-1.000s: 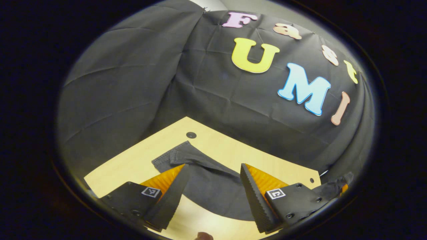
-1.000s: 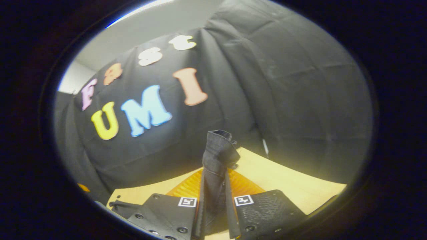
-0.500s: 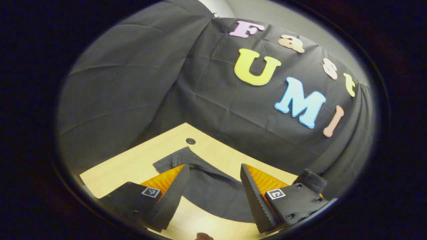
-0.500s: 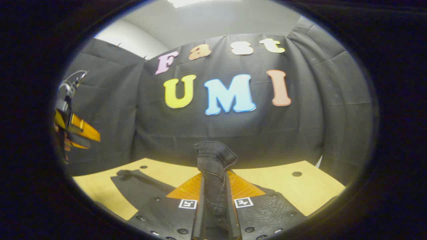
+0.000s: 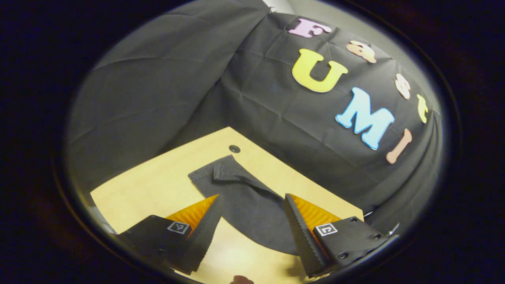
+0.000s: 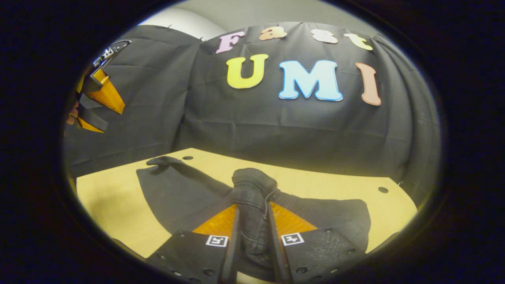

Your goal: Grasp the waist and the cuffs of the jeans and fold them to make the two legs overlap; first hold the waist and fold one-third of the jeans toward the cuffs, then hold the cuffs and fold the remaining one-third in the same direction to finish folding.

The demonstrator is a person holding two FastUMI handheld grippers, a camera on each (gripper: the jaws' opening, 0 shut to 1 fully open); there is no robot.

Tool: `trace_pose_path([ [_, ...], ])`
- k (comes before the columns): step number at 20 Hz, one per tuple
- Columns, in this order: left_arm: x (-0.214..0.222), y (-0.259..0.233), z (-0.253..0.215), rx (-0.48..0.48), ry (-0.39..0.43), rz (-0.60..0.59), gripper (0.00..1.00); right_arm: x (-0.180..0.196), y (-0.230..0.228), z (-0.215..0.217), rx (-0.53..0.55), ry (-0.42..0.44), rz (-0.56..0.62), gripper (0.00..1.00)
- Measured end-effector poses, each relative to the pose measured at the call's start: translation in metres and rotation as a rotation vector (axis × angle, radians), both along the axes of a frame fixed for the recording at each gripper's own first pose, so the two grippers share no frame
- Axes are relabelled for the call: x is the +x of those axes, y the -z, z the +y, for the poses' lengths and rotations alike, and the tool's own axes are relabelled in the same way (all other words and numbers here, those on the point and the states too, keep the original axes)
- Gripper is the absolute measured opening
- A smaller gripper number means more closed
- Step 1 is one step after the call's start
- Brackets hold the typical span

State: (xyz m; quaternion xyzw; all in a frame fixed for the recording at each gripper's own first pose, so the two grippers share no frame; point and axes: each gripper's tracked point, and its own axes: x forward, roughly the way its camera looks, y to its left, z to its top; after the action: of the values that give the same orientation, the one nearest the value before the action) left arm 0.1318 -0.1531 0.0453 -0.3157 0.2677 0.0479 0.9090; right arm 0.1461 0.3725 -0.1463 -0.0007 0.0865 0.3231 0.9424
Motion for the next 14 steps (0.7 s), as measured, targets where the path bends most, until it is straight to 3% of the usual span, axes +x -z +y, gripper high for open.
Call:
trace_pose_path([
  [3, -0.001, 0.015, -0.002, -0.048, -0.016, 0.031, 1.0, -0.008, 0.008, 0.001, -0.036, -0.029, 0.024, 0.48],
  [6, -0.001, 0.033, 0.004, -0.101, -0.033, 0.068, 0.99, -0.025, -0.005, -0.004, -0.047, -0.069, 0.003, 0.81],
  [8, 0.004, 0.046, 0.009, -0.158, -0.049, 0.097, 0.99, -0.031, -0.028, -0.014, -0.021, -0.056, -0.023, 0.89],
  [14, 0.024, 0.102, 0.033, -0.322, -0.115, 0.181, 0.99, -0.019, -0.084, -0.073, 0.03, 0.108, -0.054, 0.9],
])
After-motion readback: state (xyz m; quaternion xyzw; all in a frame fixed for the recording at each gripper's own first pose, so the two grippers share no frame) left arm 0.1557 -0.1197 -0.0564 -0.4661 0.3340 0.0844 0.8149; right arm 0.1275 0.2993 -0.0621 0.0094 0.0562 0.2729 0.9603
